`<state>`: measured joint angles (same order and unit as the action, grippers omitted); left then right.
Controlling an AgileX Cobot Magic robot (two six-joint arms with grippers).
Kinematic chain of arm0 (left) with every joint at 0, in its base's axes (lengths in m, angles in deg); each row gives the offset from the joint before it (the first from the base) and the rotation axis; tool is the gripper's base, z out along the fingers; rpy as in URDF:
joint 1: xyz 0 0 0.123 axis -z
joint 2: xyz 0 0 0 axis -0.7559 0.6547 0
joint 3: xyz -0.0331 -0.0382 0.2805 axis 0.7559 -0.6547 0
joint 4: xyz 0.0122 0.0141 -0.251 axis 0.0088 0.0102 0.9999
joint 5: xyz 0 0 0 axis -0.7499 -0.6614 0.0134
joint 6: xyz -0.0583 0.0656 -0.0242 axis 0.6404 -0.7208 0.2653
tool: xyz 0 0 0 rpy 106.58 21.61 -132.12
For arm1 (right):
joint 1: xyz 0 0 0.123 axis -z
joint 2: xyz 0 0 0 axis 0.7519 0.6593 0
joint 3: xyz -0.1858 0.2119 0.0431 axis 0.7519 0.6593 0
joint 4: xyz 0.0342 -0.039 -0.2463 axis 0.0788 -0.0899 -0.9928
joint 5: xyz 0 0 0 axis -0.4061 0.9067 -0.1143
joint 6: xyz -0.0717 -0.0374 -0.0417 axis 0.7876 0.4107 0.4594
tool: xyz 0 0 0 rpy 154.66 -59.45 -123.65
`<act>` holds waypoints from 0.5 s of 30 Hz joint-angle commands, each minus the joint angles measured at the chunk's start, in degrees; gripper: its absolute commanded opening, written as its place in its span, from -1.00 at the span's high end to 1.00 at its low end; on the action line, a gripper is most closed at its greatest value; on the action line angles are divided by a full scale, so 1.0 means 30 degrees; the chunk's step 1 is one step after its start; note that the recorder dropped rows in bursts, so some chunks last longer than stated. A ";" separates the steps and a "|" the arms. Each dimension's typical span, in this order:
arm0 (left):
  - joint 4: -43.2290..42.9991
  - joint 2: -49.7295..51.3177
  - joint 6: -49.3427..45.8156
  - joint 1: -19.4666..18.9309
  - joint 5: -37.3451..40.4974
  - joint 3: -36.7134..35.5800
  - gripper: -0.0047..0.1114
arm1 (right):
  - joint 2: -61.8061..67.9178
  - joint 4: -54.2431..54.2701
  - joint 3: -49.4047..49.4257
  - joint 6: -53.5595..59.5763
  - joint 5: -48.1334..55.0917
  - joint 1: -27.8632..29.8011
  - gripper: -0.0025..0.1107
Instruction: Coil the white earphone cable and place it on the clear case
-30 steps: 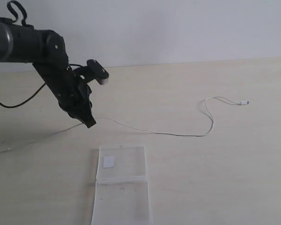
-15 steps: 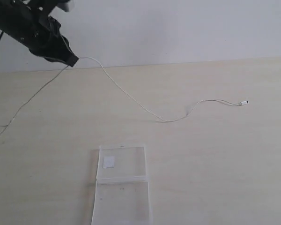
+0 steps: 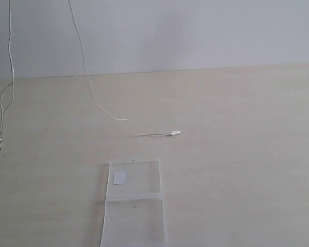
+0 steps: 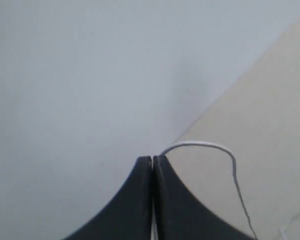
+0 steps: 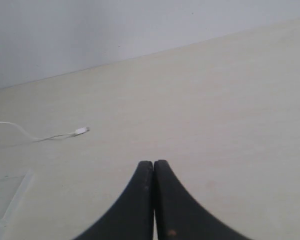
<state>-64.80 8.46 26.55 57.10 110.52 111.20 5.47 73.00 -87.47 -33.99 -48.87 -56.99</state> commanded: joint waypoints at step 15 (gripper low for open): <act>-0.0422 -0.0283 0.0435 -0.0048 0.0480 0.5147 0.92 | -0.0093 0.0000 0.0083 0.0139 -0.0078 0.0103 0.96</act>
<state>-65.71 8.01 27.15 57.10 110.75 124.67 5.47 73.00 -87.47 -33.99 -48.87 -56.99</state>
